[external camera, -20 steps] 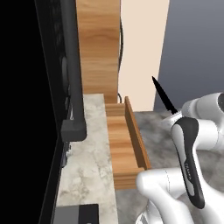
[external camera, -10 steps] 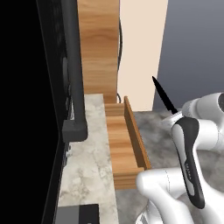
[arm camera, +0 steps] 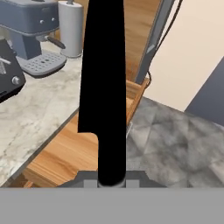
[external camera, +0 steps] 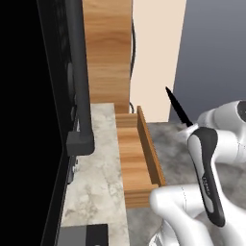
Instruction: Pick up the metallic utensils from the counter and place them in the open drawer. Make sure not to pick up any wooden utensils.
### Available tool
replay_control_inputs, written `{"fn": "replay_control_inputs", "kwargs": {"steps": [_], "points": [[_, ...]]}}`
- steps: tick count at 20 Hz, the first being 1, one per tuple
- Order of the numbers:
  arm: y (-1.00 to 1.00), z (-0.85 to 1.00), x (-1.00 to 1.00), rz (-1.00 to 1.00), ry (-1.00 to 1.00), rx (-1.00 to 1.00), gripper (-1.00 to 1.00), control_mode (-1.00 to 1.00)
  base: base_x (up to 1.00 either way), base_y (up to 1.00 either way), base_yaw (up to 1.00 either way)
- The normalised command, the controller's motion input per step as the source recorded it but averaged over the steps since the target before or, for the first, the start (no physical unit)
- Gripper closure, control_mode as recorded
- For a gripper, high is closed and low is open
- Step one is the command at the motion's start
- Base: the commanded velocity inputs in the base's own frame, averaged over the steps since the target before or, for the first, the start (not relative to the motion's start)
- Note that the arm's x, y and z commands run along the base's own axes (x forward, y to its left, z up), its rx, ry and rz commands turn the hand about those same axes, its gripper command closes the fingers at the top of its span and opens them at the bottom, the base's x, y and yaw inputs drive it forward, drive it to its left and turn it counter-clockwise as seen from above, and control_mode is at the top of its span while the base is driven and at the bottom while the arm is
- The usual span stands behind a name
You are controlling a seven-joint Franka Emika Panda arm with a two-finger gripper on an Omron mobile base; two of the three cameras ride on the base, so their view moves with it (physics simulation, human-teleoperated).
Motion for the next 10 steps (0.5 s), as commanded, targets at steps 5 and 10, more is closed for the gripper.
{"fn": "replay_control_inputs", "kwargs": {"steps": [5,10], "points": [[0.37,-0.26,0.30,0.00,0.30,0.11,1.00,-1.00,0.00,0.00,0.00],[0.21,-0.35,0.44,-0.01,0.36,0.43,1.00,-1.00,0.00,0.00,0.00]]}}
